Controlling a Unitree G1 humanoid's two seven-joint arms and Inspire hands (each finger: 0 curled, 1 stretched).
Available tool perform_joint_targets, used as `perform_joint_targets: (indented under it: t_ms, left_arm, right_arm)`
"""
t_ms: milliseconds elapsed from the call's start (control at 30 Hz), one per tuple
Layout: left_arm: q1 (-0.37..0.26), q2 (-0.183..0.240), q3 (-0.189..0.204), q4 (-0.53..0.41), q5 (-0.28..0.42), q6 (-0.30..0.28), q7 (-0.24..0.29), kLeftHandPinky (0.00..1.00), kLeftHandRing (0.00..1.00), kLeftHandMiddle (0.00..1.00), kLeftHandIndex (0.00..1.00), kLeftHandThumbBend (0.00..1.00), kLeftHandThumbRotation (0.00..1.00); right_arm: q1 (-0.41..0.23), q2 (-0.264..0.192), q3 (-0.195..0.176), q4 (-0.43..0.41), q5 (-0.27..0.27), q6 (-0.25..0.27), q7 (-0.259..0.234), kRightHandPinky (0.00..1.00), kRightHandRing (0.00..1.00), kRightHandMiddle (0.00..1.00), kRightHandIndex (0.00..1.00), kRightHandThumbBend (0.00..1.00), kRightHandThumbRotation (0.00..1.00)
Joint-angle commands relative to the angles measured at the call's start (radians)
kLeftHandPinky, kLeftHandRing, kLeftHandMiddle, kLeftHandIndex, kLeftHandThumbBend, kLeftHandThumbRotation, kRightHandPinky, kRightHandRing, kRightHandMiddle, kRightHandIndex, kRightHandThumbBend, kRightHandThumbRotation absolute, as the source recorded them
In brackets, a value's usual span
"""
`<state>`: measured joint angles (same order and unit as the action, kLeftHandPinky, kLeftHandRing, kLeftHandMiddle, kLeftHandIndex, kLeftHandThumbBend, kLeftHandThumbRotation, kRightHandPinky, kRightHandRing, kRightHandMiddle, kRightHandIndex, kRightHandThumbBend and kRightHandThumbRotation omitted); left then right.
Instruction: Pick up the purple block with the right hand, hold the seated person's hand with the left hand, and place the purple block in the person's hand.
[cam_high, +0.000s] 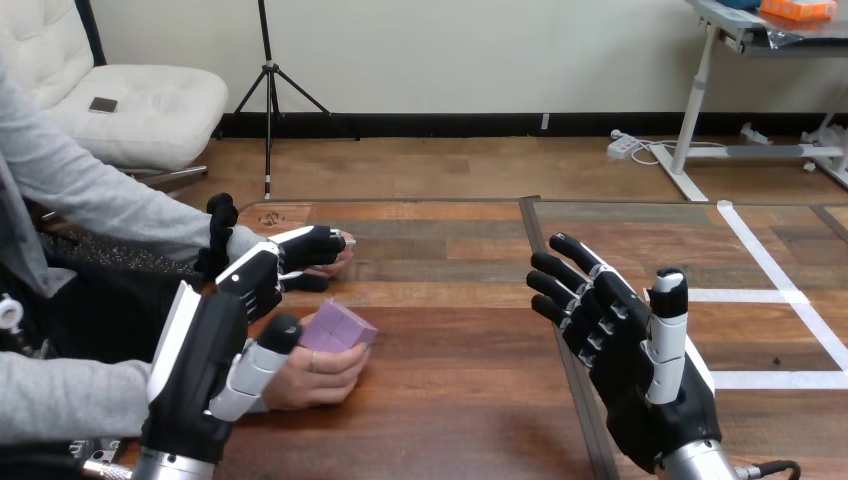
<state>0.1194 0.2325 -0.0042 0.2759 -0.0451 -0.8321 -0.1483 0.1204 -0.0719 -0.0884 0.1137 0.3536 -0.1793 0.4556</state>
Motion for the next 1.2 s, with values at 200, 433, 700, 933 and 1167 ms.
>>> perform_joint_targets:
  t_ms: [200, 433, 700, 933, 1167]
  left_arm:
    - [0.009, -0.057, -0.010, -0.091, -0.068, 0.054, -0.019, 0.71, 0.79, 0.77, 0.75, 0.79, 1.00]
    - [0.025, -0.088, -0.018, -0.120, -0.103, 0.084, -0.033, 0.71, 0.80, 0.77, 0.76, 0.80, 1.00]
    - [0.012, -0.111, -0.011, -0.088, -0.117, 0.060, -0.054, 0.80, 0.82, 0.79, 0.76, 0.80, 1.00]
    - [0.019, -0.116, -0.006, -0.100, -0.147, 0.082, -0.082, 0.87, 0.86, 0.83, 0.78, 0.82, 1.00]
    - [0.030, -0.126, -0.003, -0.126, -0.179, 0.111, -0.095, 0.89, 0.86, 0.84, 0.79, 0.82, 1.00]
  right_arm:
    - [-0.030, -0.001, 0.000, -0.067, 0.025, 0.000, 0.012, 0.92, 0.90, 0.88, 0.88, 0.94, 1.00]
    - [-0.029, 0.004, 0.001, -0.067, 0.026, -0.004, 0.016, 0.94, 0.91, 0.90, 0.91, 0.92, 1.00]
    - [-0.028, 0.008, 0.004, -0.068, 0.011, -0.009, 0.001, 0.94, 0.91, 0.90, 0.90, 0.91, 1.00]
    - [-0.032, 0.010, 0.004, -0.054, -0.004, -0.027, -0.006, 0.95, 0.90, 0.89, 0.89, 0.89, 1.00]
    - [-0.035, 0.009, 0.007, -0.044, -0.010, -0.037, -0.008, 0.95, 0.90, 0.88, 0.89, 0.89, 1.00]
